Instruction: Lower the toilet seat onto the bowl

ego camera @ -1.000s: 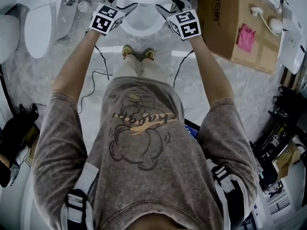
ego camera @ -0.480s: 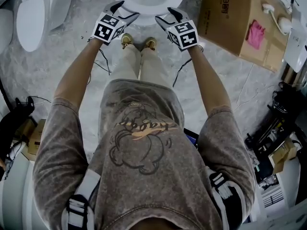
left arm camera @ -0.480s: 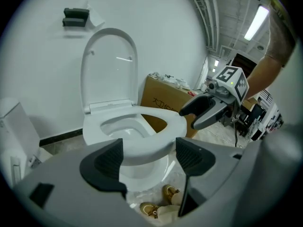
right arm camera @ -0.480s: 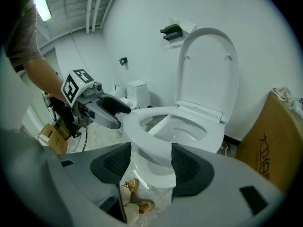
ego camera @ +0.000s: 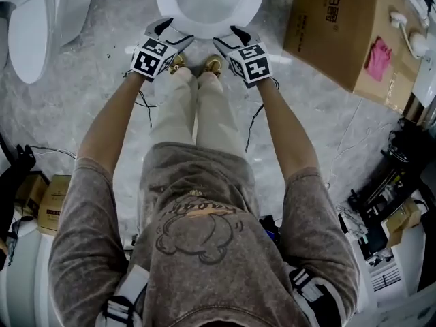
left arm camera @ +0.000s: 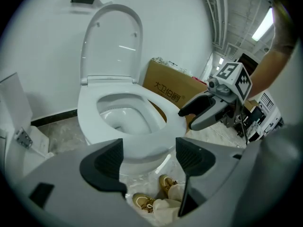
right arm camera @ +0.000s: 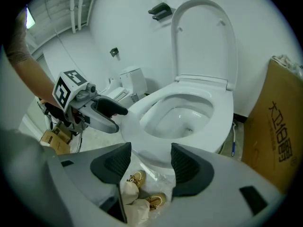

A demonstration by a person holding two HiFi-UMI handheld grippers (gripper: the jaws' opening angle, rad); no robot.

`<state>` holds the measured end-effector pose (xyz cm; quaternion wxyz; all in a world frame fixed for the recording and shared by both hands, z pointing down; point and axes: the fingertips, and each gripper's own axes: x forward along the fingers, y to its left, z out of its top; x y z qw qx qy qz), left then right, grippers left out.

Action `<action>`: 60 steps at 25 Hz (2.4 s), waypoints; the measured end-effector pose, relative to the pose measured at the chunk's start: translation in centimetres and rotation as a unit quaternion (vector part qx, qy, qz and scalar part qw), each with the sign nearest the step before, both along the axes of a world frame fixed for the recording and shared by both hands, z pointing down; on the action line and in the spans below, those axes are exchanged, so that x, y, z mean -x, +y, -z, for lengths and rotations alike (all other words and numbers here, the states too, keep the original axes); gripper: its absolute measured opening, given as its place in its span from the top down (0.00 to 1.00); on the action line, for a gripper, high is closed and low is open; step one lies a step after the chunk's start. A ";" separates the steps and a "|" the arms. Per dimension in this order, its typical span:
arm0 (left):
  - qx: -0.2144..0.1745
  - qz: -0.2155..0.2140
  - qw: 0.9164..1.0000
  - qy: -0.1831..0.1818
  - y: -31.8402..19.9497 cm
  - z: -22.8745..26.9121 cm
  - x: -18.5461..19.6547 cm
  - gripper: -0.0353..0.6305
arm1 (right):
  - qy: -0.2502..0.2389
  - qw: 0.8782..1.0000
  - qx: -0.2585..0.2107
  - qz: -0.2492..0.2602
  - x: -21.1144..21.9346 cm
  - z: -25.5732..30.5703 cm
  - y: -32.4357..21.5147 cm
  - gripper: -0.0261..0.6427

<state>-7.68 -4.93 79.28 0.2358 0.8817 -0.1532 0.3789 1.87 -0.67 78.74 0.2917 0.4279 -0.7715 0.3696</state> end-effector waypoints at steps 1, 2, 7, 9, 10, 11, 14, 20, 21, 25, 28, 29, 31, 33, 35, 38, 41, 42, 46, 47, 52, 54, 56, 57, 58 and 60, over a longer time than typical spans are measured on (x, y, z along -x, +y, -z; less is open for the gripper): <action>0.002 0.006 1.000 -0.002 0.1 -0.8 0.2 0.44 | -0.002 1.000 0.004 -0.003 0.2 -0.8 0.1 0.54; 0.004 0.013 1.000 -0.004 0.1 -1.5 0.3 0.44 | -0.002 1.000 0.008 -0.005 0.4 -1.6 0.1 0.54; 0.023 0.035 0.999 -0.007 0.6 -4.3 0.1 0.44 | -0.004 1.000 0.026 -0.010 0.5 -4.6 0.7 0.54; 0.028 0.033 0.999 -0.011 0.9 -5.1 0.0 0.44 | -0.005 0.999 0.032 -0.009 0.7 -5.4 0.7 0.54; 0.031 0.032 0.999 -0.013 1.1 -5.4 -0.1 0.44 | -0.005 0.999 0.034 -0.008 0.8 -5.7 0.8 0.54; 0.036 0.031 0.999 -0.014 1.3 -5.8 -0.2 0.44 | -0.005 0.999 0.036 -0.008 0.8 -6.1 0.9 0.54; 0.054 0.027 0.998 -0.018 2.0 -6.7 -0.5 0.44 | -0.008 0.999 0.044 -0.022 0.9 -7.1 0.8 0.54; 0.073 0.021 0.997 -0.032 2.8 -8.0 -0.6 0.44 | -0.007 0.997 0.068 -0.021 1.3 -8.6 1.1 0.54; 0.071 0.025 0.997 -0.033 2.6 -7.9 -0.6 0.44 | -0.011 0.997 0.071 -0.024 1.3 -8.5 1.1 0.54; 0.043 0.061 0.997 -0.009 -0.3 -4.9 -1.0 0.44 | -0.039 0.997 0.037 -0.053 0.7 -5.5 -0.7 0.54; 0.012 0.083 0.996 0.023 -2.9 -0.1 -1.5 0.44 | -0.044 0.997 -0.005 -0.070 -0.2 -1.0 -2.1 0.54; -0.001 0.088 0.995 0.038 -3.8 2.0 -1.7 0.44 | -0.045 0.996 -0.021 -0.078 -0.6 1.0 -2.5 0.54; -0.030 0.096 0.993 0.068 -5.4 6.9 -2.0 0.44 | -0.048 0.993 -0.056 -0.094 -1.4 5.4 -3.5 0.54; -0.055 0.101 0.989 0.093 -6.4 12.0 -2.3 0.44 | -0.050 0.989 -0.088 -0.104 -2.5 10.1 -4.1 0.54; -0.071 0.106 0.985 0.117 -6.7 17.2 -2.6 0.44 | -0.051 0.985 -0.118 -0.113 -3.6 14.8 -4.2 0.54; -0.090 0.102 0.977 0.163 -6.7 25.0 -3.1 0.44 | -0.051 0.976 -0.169 -0.125 -5.0 21.8 -4.5 0.54; -0.117 0.088 0.969 0.200 -5.6 32.0 -2.6 0.44 | -0.047 0.967 -0.218 -0.123 -4.9 28.3 -3.8 0.54; -0.126 0.084 0.966 0.209 -5.0 34.0 -2.3 0.44 | -0.047 0.964 -0.231 -0.120 -4.6 30.2 -3.4 0.54; -0.148 0.071 0.956 0.243 -3.1 40.2 -1.7 0.44 | -0.058 0.953 -0.274 -0.113 -3.9 36.3 -1.7 0.54; -0.149 0.071 0.954 0.250 -2.6 41.3 -1.5 0.44 | -0.060 0.950 -0.285 -0.114 -3.8 37.6 -1.2 0.54; -0.174 0.098 0.943 0.267 -1.4 43.9 1.1 0.44 | -0.057 0.931 -0.335 -0.133 -3.1 41.5 0.8 0.63; -0.187 0.114 0.938 0.267 -1.6 44.1 1.9 0.48 | -0.052 0.925 -0.349 -0.144 -3.4 42.1 1.1 0.74; -0.198 0.126 0.935 0.267 -1.9 44.2 2.5 0.67 | -0.042 0.918 -0.360 -0.159 -3.9 42.5 1.0 0.80; -0.199 0.130 0.933 0.270 -2.0 44.2 2.7 0.75 | -0.035 0.915 -0.365 -0.167 -4.2 42.6 1.0 0.83; -0.200 0.132 0.931 0.274 -2.0 44.1 2.8 0.83 | -0.030 0.913 -0.369 -0.174 -4.5 42.5 1.0 0.86; -0.207 0.137 0.929 0.275 -2.2 43.9 3.0 0.91 | -0.021 0.911 -0.371 -0.179 -4.8 42.2 1.0 0.90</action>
